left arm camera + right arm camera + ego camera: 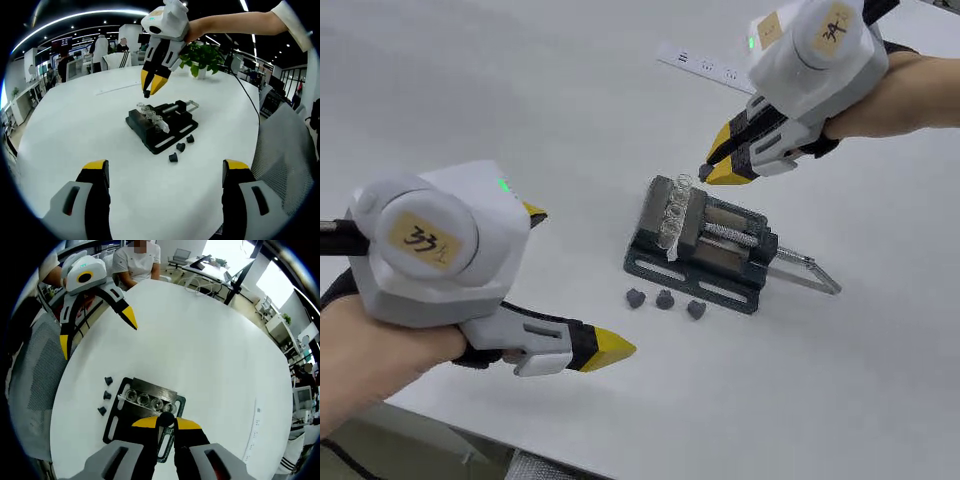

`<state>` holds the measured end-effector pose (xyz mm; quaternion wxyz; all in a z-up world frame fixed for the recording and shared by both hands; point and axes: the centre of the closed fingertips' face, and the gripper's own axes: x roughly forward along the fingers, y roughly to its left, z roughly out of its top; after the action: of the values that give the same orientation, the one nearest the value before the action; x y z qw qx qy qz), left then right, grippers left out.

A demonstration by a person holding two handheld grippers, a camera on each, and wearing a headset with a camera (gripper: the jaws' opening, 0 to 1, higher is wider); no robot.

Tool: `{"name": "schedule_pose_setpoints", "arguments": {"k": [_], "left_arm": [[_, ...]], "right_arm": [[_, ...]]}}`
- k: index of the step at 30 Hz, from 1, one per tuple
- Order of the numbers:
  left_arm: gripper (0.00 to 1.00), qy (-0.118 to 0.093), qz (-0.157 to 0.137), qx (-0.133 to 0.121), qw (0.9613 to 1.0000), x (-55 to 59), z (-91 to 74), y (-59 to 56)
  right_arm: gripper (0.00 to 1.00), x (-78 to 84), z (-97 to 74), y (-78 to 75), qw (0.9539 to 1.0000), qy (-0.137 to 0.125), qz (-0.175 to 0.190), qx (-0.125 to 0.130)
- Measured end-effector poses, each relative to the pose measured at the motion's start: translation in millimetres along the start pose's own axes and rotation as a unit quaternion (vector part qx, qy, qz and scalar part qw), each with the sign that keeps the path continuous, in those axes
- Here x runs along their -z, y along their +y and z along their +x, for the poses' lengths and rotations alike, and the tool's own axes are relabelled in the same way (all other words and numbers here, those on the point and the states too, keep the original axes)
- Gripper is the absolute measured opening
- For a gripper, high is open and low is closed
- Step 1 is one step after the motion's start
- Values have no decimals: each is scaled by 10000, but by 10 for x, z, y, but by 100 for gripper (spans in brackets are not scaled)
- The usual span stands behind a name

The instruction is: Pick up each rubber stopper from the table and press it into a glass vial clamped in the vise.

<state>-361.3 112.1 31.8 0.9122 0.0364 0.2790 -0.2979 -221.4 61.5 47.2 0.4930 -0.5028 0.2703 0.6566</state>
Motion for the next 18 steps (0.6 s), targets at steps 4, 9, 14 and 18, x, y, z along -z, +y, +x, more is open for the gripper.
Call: {"name": "schedule_pose_setpoints", "arguments": {"k": [4,9,14,18], "left_arm": [[93,-2,-14,22,10000,-6,24,-12],[93,1,-27,42,10000,-5,44,-24],[93,18,-57,50,10000,17,44,-33],[93,39,-73,39,10000,39,35,-28]], "right_arm": [[7,-5,16,-13,10000,7,-29,-69],[7,-26,59,-35,9999,24,-42,-113],[7,-38,93,-20,9999,19,-29,-159],[7,-63,135,-25,9998,2,-20,-195]]}}
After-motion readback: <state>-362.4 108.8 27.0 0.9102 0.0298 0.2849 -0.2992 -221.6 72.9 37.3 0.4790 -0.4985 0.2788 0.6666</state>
